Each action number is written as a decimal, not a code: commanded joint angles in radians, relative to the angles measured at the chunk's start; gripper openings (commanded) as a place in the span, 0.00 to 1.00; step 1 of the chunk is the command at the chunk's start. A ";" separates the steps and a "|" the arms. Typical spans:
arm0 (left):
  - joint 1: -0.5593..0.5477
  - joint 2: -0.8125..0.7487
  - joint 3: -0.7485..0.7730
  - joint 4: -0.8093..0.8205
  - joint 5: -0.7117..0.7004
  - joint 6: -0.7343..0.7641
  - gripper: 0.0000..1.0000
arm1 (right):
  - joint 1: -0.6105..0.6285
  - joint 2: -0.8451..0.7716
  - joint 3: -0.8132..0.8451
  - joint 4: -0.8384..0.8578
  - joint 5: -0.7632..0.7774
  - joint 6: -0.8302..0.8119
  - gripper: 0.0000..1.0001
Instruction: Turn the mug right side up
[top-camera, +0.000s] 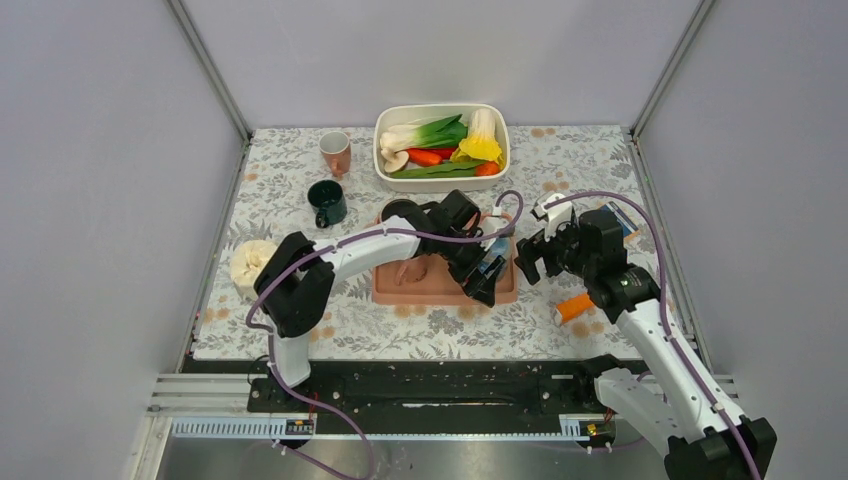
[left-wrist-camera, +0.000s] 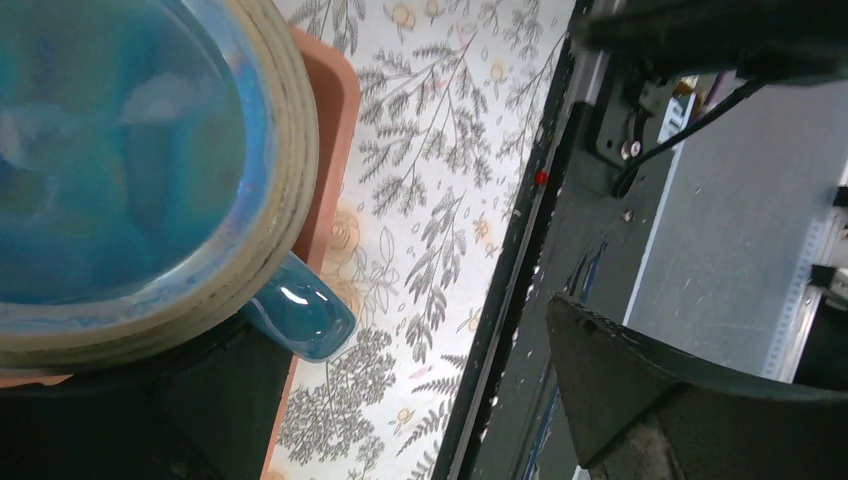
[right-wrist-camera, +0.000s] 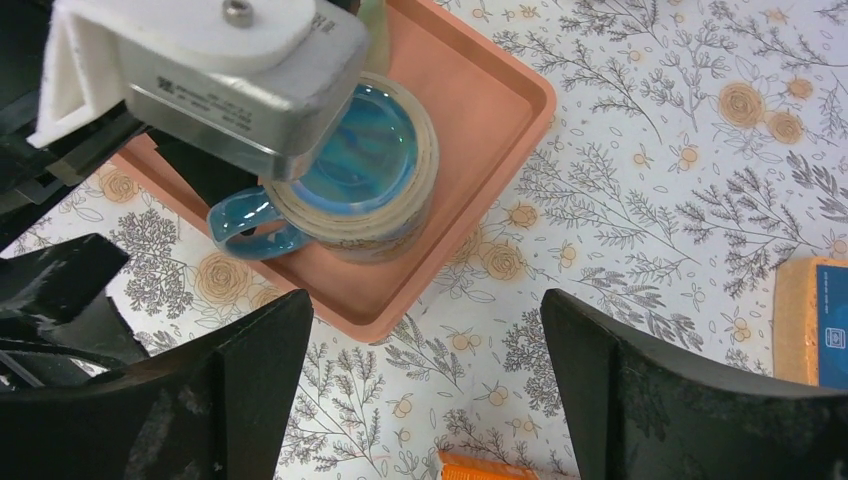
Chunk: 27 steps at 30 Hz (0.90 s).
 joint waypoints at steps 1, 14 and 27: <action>-0.018 0.019 0.110 0.093 0.047 -0.080 0.96 | -0.010 -0.035 0.027 0.000 0.059 0.038 0.94; -0.030 -0.044 0.074 0.097 0.005 -0.067 0.99 | -0.048 -0.021 0.022 -0.058 0.074 0.036 0.93; 0.169 -0.227 0.017 -0.123 0.176 0.190 0.99 | -0.044 0.124 0.015 -0.014 -0.045 0.107 0.88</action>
